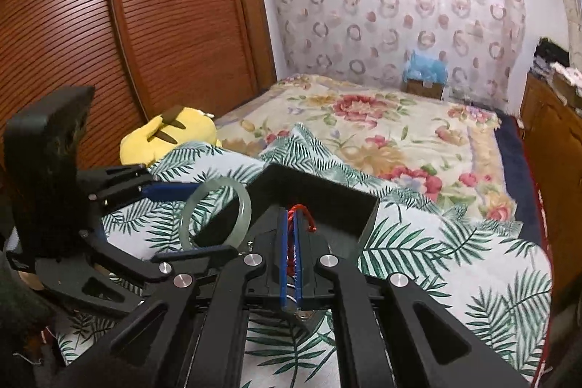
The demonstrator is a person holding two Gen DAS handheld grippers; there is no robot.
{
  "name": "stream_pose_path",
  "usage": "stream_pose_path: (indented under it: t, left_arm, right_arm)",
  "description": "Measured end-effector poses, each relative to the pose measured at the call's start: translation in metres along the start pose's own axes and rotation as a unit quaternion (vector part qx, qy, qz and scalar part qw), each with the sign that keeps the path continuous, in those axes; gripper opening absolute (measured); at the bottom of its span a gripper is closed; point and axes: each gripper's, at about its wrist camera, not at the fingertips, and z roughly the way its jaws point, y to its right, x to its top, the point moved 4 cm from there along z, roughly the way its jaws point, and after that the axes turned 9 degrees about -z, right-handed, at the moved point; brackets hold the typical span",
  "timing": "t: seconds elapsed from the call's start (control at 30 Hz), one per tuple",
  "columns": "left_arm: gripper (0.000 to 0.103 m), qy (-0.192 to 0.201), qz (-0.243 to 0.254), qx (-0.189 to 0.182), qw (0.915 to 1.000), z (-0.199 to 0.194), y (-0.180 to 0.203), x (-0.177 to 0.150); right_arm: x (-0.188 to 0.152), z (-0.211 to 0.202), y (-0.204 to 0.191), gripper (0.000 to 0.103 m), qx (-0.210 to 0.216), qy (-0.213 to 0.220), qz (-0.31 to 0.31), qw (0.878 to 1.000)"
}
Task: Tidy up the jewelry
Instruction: 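Lower the jade bangle into the black box and open the left tool while the right tool releases beads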
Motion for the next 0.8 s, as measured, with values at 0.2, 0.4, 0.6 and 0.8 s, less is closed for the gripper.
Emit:
stream_pose_path:
  t: [0.2,0.4,0.6,0.8]
  left_arm:
    - [0.069,-0.012,0.000,0.005,0.9999,0.021,-0.003,0.006]
    - [0.069,-0.017,-0.002,0.000,0.9999,0.032,-0.002,0.009]
    - [0.071,-0.011,-0.003,-0.009,0.9999,0.027,-0.001,0.009]
    - [0.071,0.000,-0.002,-0.014,0.9999,0.008,0.002,-0.001]
  right_arm:
    - [-0.012,0.007,0.007,0.016,0.000,-0.010,0.006,1.000]
    - [-0.021,-0.007,0.011,0.018,-0.010,-0.003,0.014,1.000]
    - [-0.037,-0.025,0.002,0.018,-0.024,-0.003,0.016,1.000]
    - [-0.058,-0.035,-0.021,0.018,-0.013,-0.014,0.019,1.000]
